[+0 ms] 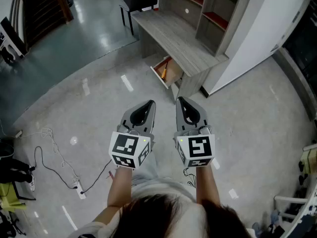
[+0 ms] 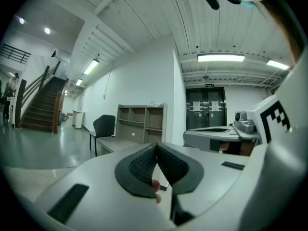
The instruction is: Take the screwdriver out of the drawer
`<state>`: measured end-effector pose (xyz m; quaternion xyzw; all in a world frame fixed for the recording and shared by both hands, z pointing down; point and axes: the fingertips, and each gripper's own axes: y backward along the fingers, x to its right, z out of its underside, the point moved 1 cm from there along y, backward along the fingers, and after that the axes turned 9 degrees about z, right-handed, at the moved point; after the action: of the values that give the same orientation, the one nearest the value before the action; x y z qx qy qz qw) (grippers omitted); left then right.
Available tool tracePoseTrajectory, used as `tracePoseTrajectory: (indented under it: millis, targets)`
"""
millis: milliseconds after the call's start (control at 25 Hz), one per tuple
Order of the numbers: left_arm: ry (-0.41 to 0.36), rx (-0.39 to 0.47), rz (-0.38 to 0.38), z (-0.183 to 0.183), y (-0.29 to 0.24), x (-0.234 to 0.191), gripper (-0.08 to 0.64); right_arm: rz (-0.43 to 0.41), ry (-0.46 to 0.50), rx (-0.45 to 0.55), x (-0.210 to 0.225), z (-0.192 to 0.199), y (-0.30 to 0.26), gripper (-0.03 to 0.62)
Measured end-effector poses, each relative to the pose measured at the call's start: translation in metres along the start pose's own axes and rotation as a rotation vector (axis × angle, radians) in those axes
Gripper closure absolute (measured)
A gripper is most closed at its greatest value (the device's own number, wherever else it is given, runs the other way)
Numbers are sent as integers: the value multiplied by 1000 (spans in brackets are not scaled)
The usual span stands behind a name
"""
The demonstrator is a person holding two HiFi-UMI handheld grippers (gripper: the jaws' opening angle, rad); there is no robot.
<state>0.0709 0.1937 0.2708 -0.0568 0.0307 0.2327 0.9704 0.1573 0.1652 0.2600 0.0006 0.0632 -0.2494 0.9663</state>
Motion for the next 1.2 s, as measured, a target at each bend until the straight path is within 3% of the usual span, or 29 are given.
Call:
tracePoseTrajectory:
  millis: [360, 840, 1200]
  targets:
    - [-9, 5, 31, -6, -11, -21, 543, 25, -35, 30, 0, -9, -22, 566]
    - [-23, 6, 63, -13, -23, -90, 543, 85, 15, 31, -15, -15, -94, 566]
    - [-4, 11, 76, -12, -27, -129, 543, 100, -35, 29, -33, -15, -124, 565]
